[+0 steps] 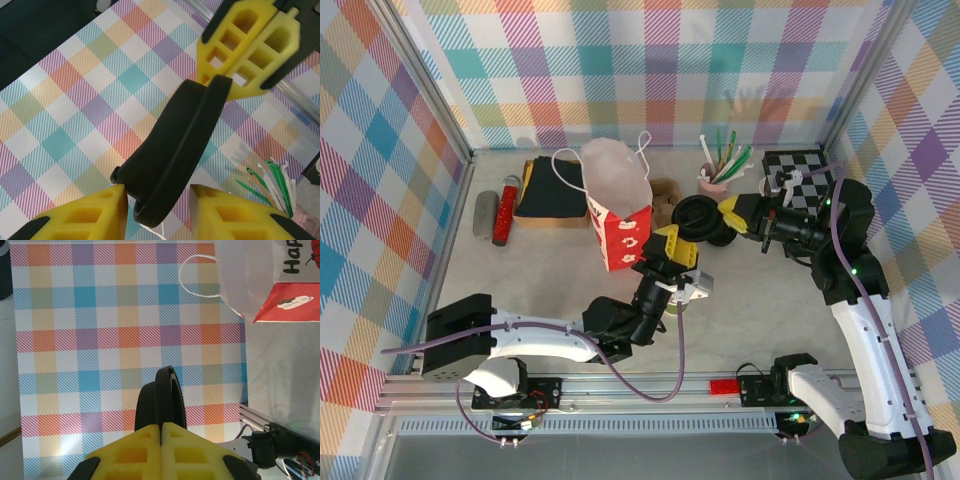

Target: Pack the takeout coffee

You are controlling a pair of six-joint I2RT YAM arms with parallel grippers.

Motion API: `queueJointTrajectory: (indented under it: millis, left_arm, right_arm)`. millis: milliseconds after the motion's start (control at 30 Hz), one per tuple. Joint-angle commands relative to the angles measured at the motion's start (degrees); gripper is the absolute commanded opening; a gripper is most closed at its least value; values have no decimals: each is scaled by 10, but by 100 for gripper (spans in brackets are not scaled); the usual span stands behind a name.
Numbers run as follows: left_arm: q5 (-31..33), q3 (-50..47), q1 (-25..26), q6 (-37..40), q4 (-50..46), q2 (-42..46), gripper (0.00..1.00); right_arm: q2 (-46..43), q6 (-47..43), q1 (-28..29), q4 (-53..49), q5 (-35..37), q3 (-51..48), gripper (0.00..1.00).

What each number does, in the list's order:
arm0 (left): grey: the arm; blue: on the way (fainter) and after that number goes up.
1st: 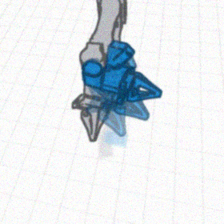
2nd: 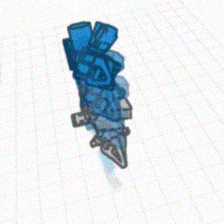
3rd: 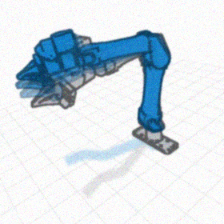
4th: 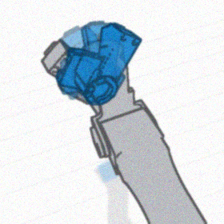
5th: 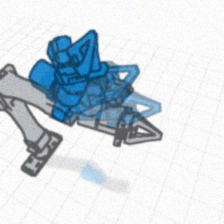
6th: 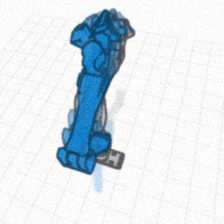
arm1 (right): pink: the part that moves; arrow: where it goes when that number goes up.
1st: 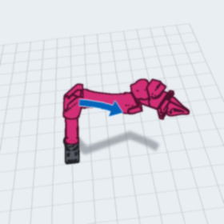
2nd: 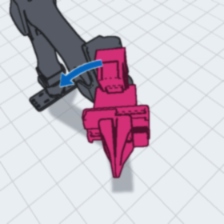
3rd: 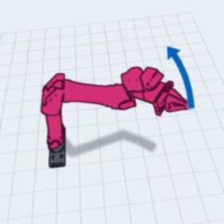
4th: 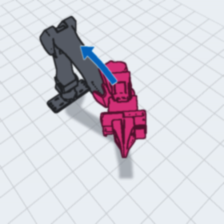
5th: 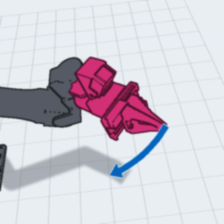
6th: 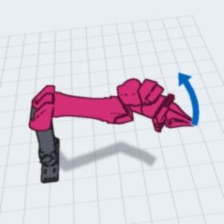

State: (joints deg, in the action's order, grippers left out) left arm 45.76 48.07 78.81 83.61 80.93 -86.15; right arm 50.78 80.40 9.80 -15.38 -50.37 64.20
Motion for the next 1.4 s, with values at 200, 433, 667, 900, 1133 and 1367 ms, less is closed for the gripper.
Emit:
queueJointTrajectory:
  millis: [200,433,667,900,1133,1367]
  left_arm:
    - [2,-16,-5,-7,-31,4,43]
    - [-2,-13,-6,-7,-31,2,43]
    - [-6,0,-8,-4,-30,-10,37]
    - [-2,7,-10,-5,-29,-14,30]
    - [-5,13,-10,-1,-29,-22,26]
    - [-6,19,-11,2,-28,-28,20]
  right_arm:
    - [-13,10,5,44,-27,6,4]
    - [-14,-19,5,10,-28,15,4]
    - [-14,-78,5,-57,-29,17,11]
    - [-11,-119,4,-103,-24,21,26]
    - [-8,-123,4,-102,-21,11,26]
    - [-4,-131,3,-114,-14,8,27]
